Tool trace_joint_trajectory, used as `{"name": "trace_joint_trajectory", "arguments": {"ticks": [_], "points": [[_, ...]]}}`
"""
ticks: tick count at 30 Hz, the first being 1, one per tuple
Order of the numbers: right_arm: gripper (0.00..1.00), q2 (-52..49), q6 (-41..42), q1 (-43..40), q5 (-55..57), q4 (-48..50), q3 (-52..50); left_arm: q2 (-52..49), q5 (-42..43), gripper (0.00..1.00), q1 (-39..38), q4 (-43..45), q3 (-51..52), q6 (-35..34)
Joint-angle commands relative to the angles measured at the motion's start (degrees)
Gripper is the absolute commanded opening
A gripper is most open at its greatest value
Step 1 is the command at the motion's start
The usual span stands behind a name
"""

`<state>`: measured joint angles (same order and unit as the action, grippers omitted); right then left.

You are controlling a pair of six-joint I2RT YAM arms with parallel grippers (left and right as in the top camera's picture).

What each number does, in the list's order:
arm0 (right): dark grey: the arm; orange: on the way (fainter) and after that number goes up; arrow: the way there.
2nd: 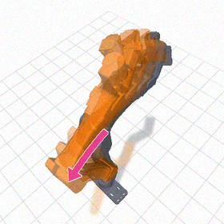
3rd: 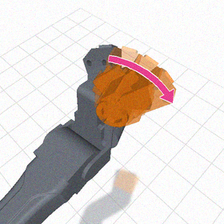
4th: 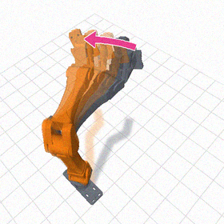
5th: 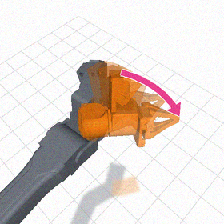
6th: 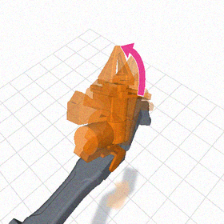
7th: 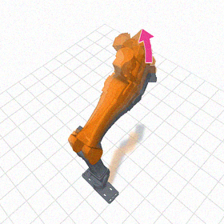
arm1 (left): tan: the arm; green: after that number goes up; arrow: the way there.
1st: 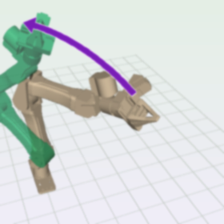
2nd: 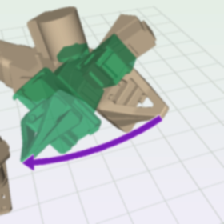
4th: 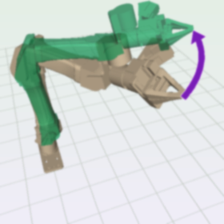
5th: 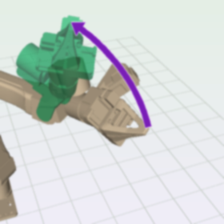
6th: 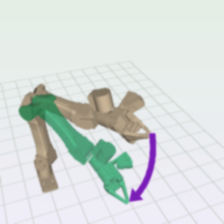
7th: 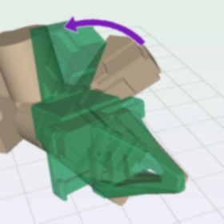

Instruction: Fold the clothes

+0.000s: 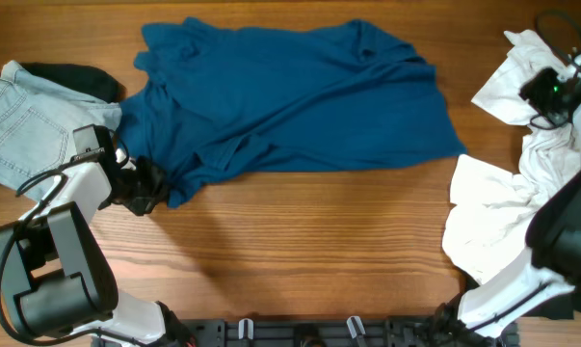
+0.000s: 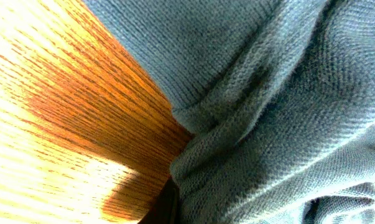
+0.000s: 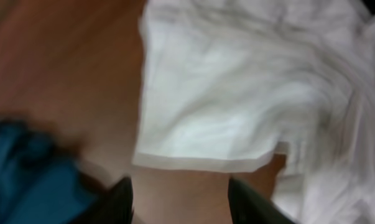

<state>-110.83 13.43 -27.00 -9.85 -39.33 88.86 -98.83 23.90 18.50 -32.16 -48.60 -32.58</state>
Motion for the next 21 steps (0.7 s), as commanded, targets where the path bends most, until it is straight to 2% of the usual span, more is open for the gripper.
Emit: {"name": "trace_joint_trajectory", "arguments": {"ticks": [1, 3, 5, 11, 13, 17, 18, 20, 21], "points": [[0.49, 2.34, -1.40, 3.74, -2.69, -13.16, -0.72, -0.70, -4.02, 0.06, 0.48, -0.42, 1.60, 0.87], [0.49, 2.29, -1.40, 6.49, -1.07, -19.30, -3.61, -0.70, -4.00, 0.06, 0.48, -0.42, 1.60, 0.90], [0.49, 2.29, 1.01, 9.07, 2.40, -21.05, -9.88, -0.70, -4.02, 0.06, 0.48, -0.39, 1.60, 0.90], [0.48, 2.29, 3.41, 9.33, 5.11, -8.83, -27.61, -0.70, -4.02, 0.06, 0.48, -0.42, 1.60, 0.90], [0.48, 2.32, 10.95, 8.37, 17.31, -11.04, -28.55, -0.70, -4.02, 0.06, 0.48, -0.42, 1.60, 0.90], [0.48, 2.54, 15.82, 3.61, 21.84, -12.79, -28.26, -0.70, -4.02, 0.06, 0.48, -0.39, 1.60, 0.92], [0.49, 2.75, 15.56, 1.97, 19.76, -13.05, -27.36, -0.70, -4.02, 0.06, 0.48, -0.42, 1.60, 0.92], [0.50, 4.98, 3.52, 1.95, 7.87, -12.02, -24.46, -0.70, -4.02, 0.06, 0.48, -0.24, 1.60, 0.90], [0.51, 6.03, 0.50, 2.51, 4.17, -12.00, -23.58, -0.70, -4.02, 0.06, 0.48, -0.20, 1.60, 0.90]]}}
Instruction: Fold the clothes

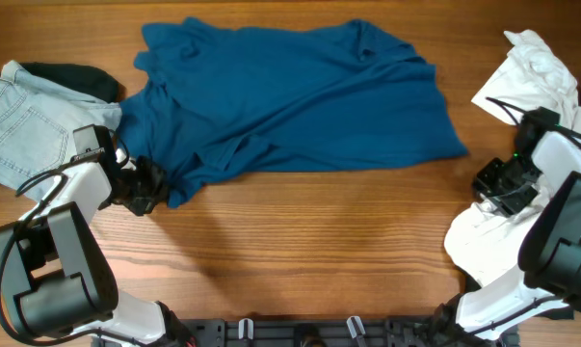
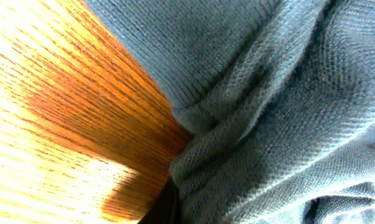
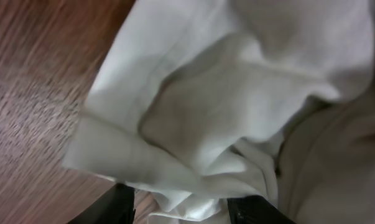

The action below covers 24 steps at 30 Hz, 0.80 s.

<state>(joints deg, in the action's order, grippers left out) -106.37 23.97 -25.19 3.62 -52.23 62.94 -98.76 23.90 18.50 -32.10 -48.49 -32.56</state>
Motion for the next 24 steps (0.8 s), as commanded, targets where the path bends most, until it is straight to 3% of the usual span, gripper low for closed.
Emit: {"name": "trace_joint_trajectory", "arguments": {"ticks": [1, 4, 9, 14, 17, 20, 24], "points": [[0.53, 3.43, -12.61, 1.73, -13.86, 1.27, 3.32, -0.76, -4.02, 0.06, 0.48, -0.26, 1.49, 0.87], [0.59, 7.45, -14.99, 5.53, -19.21, 6.03, 3.58, -0.76, -4.02, 0.06, 0.48, -0.24, 1.49, 0.87], [0.64, 3.19, -14.64, 10.86, -19.06, 10.19, 2.93, -0.76, -4.02, 0.07, 0.48, 0.39, 1.49, 0.87], [0.63, -1.18, -5.60, 11.17, -18.05, 12.66, 2.93, -0.76, -4.02, 0.07, 0.48, 0.35, 1.49, 0.87], [0.55, -1.33, -2.64, 11.15, -17.73, 15.19, 2.93, -0.76, -4.02, 0.07, 0.48, 0.35, 1.49, 0.87], [0.32, -1.44, 1.75, 11.17, -14.97, 15.56, 2.93, -0.76, -4.02, 0.07, 0.48, 0.37, 1.49, 0.87], [0.28, -1.49, 2.01, 11.17, -14.56, 15.28, 2.82, -0.76, -4.00, 0.08, 0.48, 0.35, 1.49, 0.87]]}}
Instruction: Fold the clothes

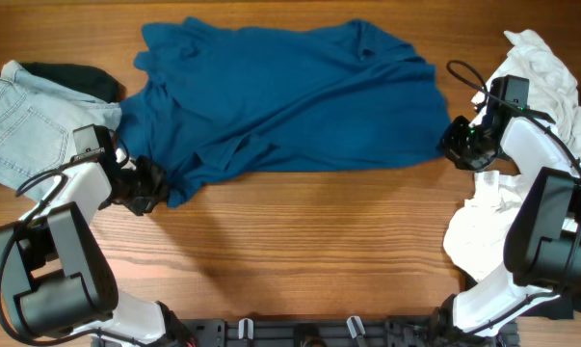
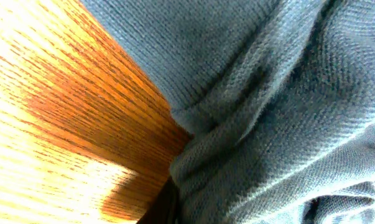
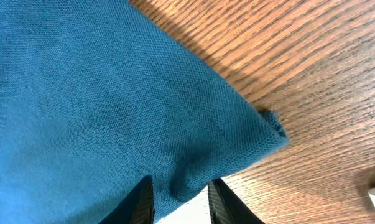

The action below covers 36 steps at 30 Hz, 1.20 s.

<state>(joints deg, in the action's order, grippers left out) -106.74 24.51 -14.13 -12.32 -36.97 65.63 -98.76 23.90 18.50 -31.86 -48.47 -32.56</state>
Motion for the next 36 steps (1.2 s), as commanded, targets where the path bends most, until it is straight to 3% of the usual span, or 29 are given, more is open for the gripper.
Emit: {"name": "trace_joint_trajectory", "arguments": {"ticks": [1, 4, 5, 10, 14, 16, 17, 19, 20, 21, 24, 31, 36], "points": [[0.24, -1.11, 2.91, 0.15, 2.21, 0.11, -0.76, -0.76, -4.00, 0.08, 0.48, 0.11, 1.46, 0.87], [0.14, -1.18, 3.87, 0.20, 3.39, 1.62, -2.78, -0.76, -4.00, 0.09, 0.48, 0.09, 1.46, 0.85], [0.05, -1.16, 3.06, 0.20, 3.37, 2.32, -2.75, -0.76, -4.00, 0.10, 0.48, 0.11, 1.46, 0.87], [0.04, -0.50, -1.42, 0.20, 4.22, 1.33, -0.11, -0.76, -4.00, 0.10, 0.48, 0.07, 1.46, 0.85], [0.04, 2.38, -8.37, 0.22, 3.32, -14.10, 14.78, -0.76, -4.00, 0.10, 0.48, 0.07, 1.46, 0.85], [0.04, 2.34, -9.42, 0.61, 2.91, -9.94, 17.70, -0.76, -4.00, 0.10, 0.48, 0.07, 1.46, 0.85], [0.14, 2.23, -9.73, 1.01, 1.40, -7.06, 17.66, -0.76, -4.00, 0.10, 0.48, 0.02, 1.46, 0.85], [0.20, 1.18, -14.14, 2.43, -5.60, -2.36, 17.66, -0.76, -4.00, 0.10, 0.48, -0.55, 1.46, 0.85], [0.24, 0.68, -13.79, 3.41, -3.19, -5.20, 17.64, -0.76, -4.00, 0.10, 0.48, -0.92, 1.46, 0.85], [0.32, 0.66, -10.32, 3.67, 5.92, -14.25, 17.59, -0.76, -4.02, 0.10, 0.48, -0.98, 1.46, 0.85], [0.40, 0.66, -0.13, 3.50, 17.49, -25.59, 14.16, -0.76, -4.02, 0.11, 0.48, -0.92, 1.46, 0.87], [0.44, 0.28, 3.85, 3.67, 8.85, -4.04, -1.01, -0.76, -4.02, 0.11, 0.48, -0.68, 1.46, 0.87], [0.43, 0.20, 6.60, 3.67, 7.34, 5.18, -4.26, -0.76, -4.02, 0.11, 0.48, -0.70, 1.46, 0.87]]}}
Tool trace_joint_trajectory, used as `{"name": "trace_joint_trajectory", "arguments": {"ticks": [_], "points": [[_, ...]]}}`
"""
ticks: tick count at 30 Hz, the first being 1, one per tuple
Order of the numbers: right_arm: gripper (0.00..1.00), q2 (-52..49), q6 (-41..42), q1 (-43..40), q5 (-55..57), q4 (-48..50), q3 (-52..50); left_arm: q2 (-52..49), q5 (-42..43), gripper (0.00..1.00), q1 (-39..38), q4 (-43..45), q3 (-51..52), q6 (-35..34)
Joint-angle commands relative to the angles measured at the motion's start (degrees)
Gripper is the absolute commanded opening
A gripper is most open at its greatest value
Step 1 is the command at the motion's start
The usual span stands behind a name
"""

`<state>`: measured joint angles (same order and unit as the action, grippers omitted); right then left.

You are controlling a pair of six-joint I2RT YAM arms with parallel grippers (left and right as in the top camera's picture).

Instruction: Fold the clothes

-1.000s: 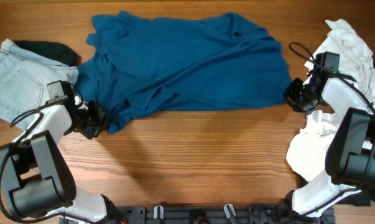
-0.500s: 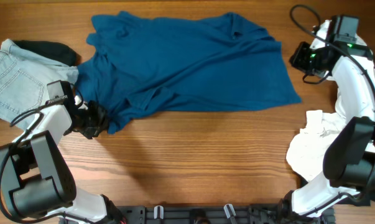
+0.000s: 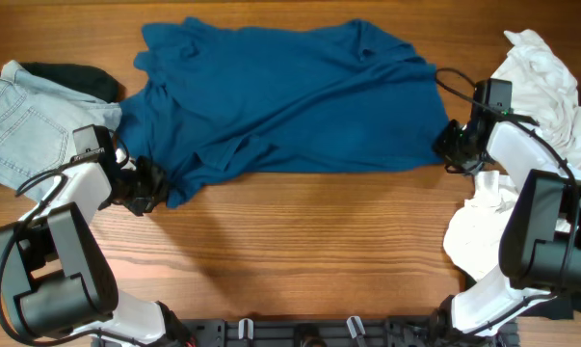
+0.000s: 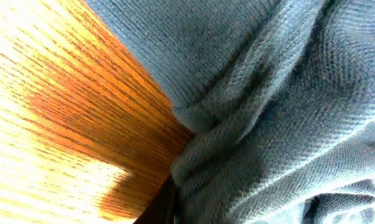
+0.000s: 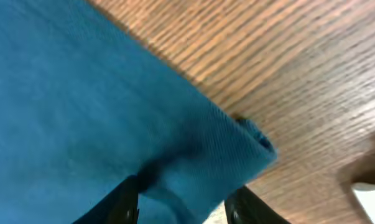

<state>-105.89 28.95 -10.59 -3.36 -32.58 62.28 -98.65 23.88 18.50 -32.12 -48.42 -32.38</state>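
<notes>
A blue shirt lies spread and rumpled across the far middle of the table. My left gripper is shut on its lower left corner; in the left wrist view the blue knit fills the frame beside one dark finger. My right gripper is at the shirt's lower right corner. Its jaws stand open, one on each side of that corner, with cloth between the fingers.
Light blue jeans and a dark garment lie at the far left. White clothes are piled at the far right and near right. Bare wood runs along the front.
My right gripper has shifted a little further onto the shirt's right corner and its jaws stand wider apart. The left gripper and the shirt have not moved.
My right gripper was first over the white clothes at the far right, then lower by the near white pile. Then it was at the blue shirt's right corner, where it now straddles the cloth. The left gripper held the left corner throughout.
</notes>
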Motion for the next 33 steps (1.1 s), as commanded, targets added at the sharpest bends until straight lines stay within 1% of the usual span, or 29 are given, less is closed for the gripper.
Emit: {"name": "trace_joint_trajectory", "arguments": {"ticks": [1, 2, 4, 6, 7, 9, 11, 15, 16, 17, 18, 19, 21, 22, 23, 26, 28, 30, 33], "points": [[0.09, -0.74, 2.80, 0.13, -1.64, 0.96, -0.92, -0.87, -4.00, 0.11, 0.48, -0.46, 1.42, 0.68], [0.04, -0.74, 3.17, 0.13, -1.66, 1.81, -0.92, -0.87, -4.00, 0.11, 0.48, -0.44, 1.42, 0.68], [0.04, -0.72, 2.40, 0.13, -1.64, 2.01, -0.66, -0.87, -4.00, 0.11, 0.48, -0.46, 1.42, 0.68], [0.04, -0.02, 0.31, 0.13, -1.64, -1.42, 2.05, -0.87, -3.98, 0.11, 0.48, -0.52, 1.42, 0.70], [0.04, 0.31, -3.72, 0.15, -1.88, -5.38, 7.54, -0.87, -4.00, 0.11, 0.48, -0.48, 1.42, 0.70], [0.04, 0.24, -9.84, 0.76, -3.98, -9.14, 15.37, -0.87, -4.00, 0.11, 0.48, -0.42, 1.42, 0.68], [0.04, 0.24, -11.47, 2.89, -3.98, -12.09, 20.79, -0.87, -3.98, 0.11, 0.48, -0.50, 1.42, 0.68], [0.04, -2.58, -12.31, 7.93, -4.00, -10.36, 21.14, -0.87, -3.98, 0.11, 0.48, -1.14, 1.42, 0.68], [0.17, -4.52, -12.55, 9.16, -4.02, -8.90, 21.14, -0.87, -3.98, 0.11, 0.48, -1.14, 1.42, 0.68], [0.24, -7.30, -14.12, 10.91, -4.35, -6.99, 21.14, -0.87, -3.98, 0.11, 0.48, -1.16, 1.42, 0.68], [0.26, -9.25, -15.50, 11.91, -4.37, -6.51, 21.14, -0.87, -3.98, 0.11, 0.48, -1.16, 1.42, 0.68], [0.32, -11.02, -15.45, 12.46, -2.95, -7.52, 21.14, -0.87, -3.98, 0.11, 0.48, -1.14, 1.42, 0.68], [0.32, -11.87, -14.67, 12.22, 1.44, -10.69, 21.11, -0.87, -3.98, 0.11, 0.46, -1.18, 1.42, 0.68], [0.32, -11.19, -10.82, 11.72, 6.71, -12.98, 21.14, -0.87, -3.98, 0.11, 0.48, -1.18, 1.42, 0.68], [0.32, -10.29, -8.74, 11.32, 9.22, -14.23, 21.14, -0.87, -3.98, 0.11, 0.48, -1.16, 1.42, 0.68], [0.34, -5.18, -7.96, 10.32, 9.77, -14.34, 21.14, -0.87, -3.98, 0.11, 0.48, -1.16, 1.42, 0.68], [0.37, -0.59, -10.10, 9.79, 9.62, -13.79, 21.14, -0.87, -3.98, 0.11, 0.48, -1.16, 1.42, 0.68], [0.37, -0.46, -10.69, 9.75, 9.62, -16.59, 20.94, -0.87, -4.00, 0.11, 0.48, -1.16, 1.42, 0.68], [0.36, -1.22, -6.14, 9.68, 10.05, -17.53, 18.36, -0.87, -4.00, 0.11, 0.48, -1.16, 1.42, 0.68]]}}
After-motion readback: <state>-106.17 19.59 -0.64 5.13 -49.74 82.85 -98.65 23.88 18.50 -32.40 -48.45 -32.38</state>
